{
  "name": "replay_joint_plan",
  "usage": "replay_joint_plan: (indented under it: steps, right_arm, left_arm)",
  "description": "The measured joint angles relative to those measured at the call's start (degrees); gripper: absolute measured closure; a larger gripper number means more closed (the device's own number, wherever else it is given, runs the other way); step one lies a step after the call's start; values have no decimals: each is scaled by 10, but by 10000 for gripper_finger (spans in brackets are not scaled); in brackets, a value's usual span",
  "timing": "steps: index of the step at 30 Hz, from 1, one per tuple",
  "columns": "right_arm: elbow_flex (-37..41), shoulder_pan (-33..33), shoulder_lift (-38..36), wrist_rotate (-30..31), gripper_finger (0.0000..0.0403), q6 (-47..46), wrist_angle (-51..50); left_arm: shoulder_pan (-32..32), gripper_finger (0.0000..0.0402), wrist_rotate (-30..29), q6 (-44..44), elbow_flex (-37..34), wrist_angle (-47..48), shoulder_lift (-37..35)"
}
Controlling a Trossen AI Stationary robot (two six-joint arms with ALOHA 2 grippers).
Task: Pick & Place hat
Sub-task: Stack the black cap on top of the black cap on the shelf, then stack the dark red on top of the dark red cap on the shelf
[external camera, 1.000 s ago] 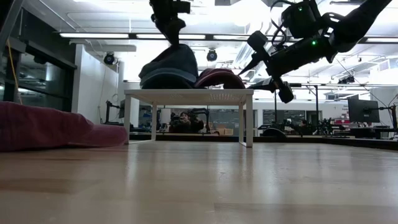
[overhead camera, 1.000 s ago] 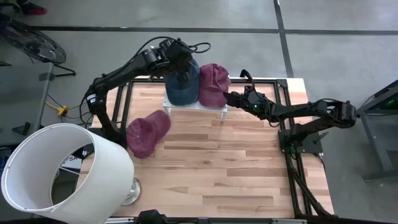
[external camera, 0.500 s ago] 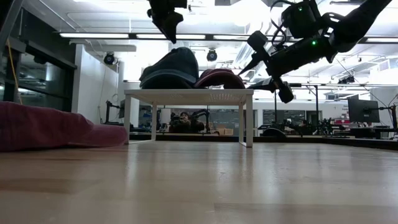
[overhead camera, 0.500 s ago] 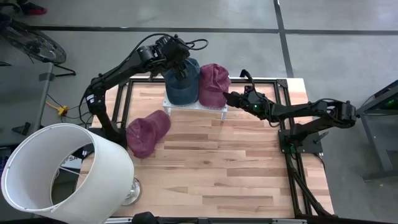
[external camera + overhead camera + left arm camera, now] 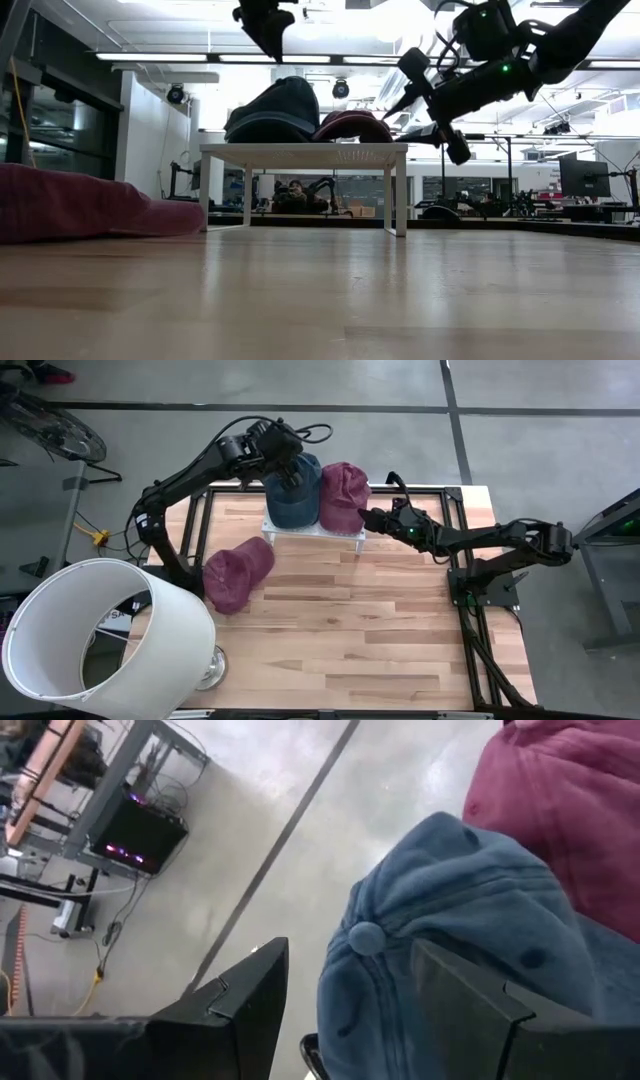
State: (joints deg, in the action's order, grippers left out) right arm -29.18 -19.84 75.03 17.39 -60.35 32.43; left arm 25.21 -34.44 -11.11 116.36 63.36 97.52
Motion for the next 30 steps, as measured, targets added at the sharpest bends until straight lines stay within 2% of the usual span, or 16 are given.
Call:
replay_joint_plan:
  steps: [12,16,24,30]
  right_arm:
    - [0,0,-5,-40,197,12,2]
    - [0,0,-17,-57,197,34,3]
    - [0,0,-80,-72,197,90,4]
    - [0,27,-144,-84,197,147,4]
  left_arm:
    - [-42,195,-29,28,0,19,-10]
    - [-64,195,-64,28,0,20,-10]
    - [-99,195,-85,54,0,32,-10]
    - [-136,195,-100,86,0,36,-10]
